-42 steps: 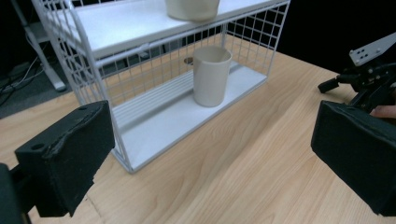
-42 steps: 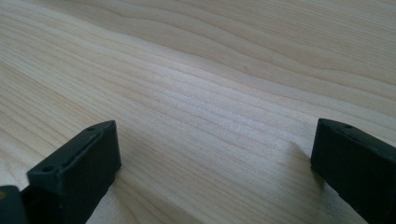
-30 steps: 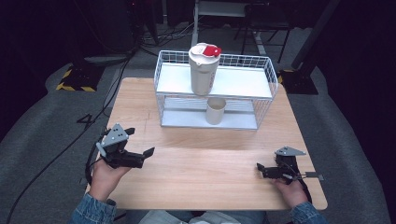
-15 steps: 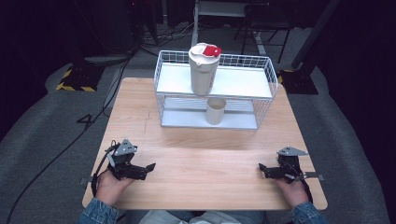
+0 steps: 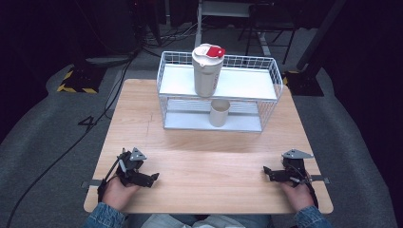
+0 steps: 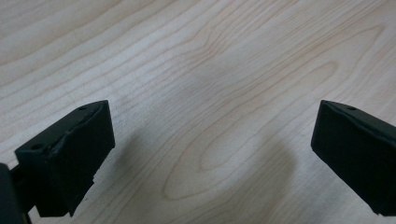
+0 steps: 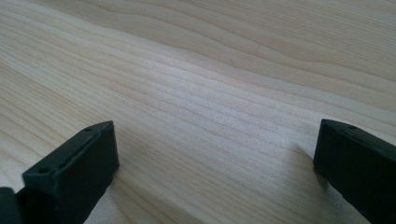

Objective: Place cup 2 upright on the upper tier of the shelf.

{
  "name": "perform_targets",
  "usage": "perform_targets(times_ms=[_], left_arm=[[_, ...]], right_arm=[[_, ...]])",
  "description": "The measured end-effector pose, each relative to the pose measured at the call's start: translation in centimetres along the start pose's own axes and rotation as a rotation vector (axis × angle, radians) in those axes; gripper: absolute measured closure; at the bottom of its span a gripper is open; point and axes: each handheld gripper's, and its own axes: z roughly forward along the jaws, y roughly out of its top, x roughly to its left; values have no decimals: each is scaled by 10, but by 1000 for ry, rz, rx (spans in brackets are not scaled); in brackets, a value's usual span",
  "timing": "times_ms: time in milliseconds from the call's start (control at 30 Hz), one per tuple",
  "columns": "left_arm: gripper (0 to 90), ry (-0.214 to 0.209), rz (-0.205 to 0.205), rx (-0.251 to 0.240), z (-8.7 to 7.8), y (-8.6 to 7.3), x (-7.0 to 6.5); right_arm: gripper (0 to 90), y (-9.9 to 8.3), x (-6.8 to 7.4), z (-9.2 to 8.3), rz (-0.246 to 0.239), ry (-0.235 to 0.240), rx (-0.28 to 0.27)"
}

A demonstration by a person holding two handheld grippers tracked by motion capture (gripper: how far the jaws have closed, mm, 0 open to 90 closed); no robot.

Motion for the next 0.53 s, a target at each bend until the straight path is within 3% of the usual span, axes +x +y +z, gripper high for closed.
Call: perform_targets(times_ms=[33, 67, 167, 533], left_arm=[[2, 3, -5, 8, 3, -1, -1], [0, 18, 16, -16, 5, -2, -1], [0, 27, 6, -86, 8, -7, -1], [0, 49, -35, -93, 8, -9, -5]], right_arm=[[1, 0, 0, 0, 0, 0, 0], [1, 0, 0, 0, 0, 0, 0], [1, 0, 0, 0, 1, 0, 0], [2, -2, 1, -2, 8, -4, 2]])
